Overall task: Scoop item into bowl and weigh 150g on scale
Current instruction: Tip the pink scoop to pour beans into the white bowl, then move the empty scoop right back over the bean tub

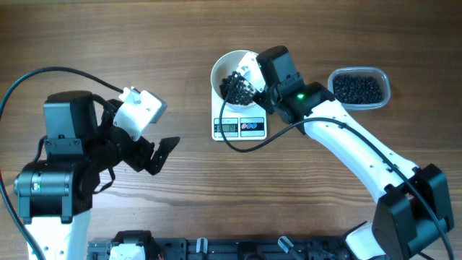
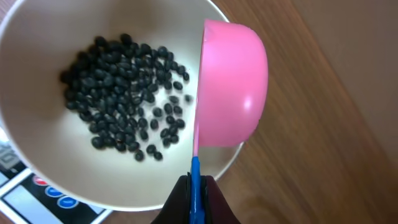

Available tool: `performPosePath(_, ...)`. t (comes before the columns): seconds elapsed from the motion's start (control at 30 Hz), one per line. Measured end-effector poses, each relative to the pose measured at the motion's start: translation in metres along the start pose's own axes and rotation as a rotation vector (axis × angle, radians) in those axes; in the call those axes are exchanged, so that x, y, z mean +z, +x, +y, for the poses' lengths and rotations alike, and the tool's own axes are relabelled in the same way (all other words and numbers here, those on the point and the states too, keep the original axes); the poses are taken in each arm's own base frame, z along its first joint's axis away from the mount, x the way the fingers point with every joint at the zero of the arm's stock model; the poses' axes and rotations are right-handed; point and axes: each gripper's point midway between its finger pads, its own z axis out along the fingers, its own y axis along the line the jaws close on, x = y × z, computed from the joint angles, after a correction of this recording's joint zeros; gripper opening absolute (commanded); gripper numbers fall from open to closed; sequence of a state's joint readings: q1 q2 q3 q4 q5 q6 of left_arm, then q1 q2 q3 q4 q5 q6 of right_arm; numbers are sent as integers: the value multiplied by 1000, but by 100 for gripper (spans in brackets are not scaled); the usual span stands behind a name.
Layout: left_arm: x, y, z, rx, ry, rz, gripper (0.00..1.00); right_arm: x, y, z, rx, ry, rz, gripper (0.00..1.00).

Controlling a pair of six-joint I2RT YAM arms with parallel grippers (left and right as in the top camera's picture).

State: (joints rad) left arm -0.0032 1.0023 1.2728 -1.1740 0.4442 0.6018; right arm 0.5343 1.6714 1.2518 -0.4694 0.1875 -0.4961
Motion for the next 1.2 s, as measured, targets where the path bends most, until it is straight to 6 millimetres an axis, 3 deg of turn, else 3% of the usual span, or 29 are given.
performPosePath(0.2,0,0,0,0,0,0,100,-5,-13,-13,21,48,-39,4)
performPosePath(0.3,0,0,0,0,0,0,100,-28,-24,-26,86,67,-67,4)
performPosePath(0.4,0,0,0,0,0,0,100,-66,-23,-51,188,100,-93,4)
performPosePath(0.47,0,0,0,0,0,0,100,-92,-4,-76,280,142,-76,4)
performPosePath(0.53,0,0,0,0,0,0,100,-107,30,-98,366,186,0,4)
performPosePath(0.67,0,0,0,0,0,0,100,-114,104,-125,488,247,209,4)
performPosePath(0.83,0,0,0,0,0,0,100,-120,158,-139,589,271,350,4)
performPosePath(0.97,0,0,0,0,0,0,100,-108,186,-138,636,249,451,4)
performPosePath(1.2,0,0,0,0,0,0,100,-57,211,-119,664,166,597,4)
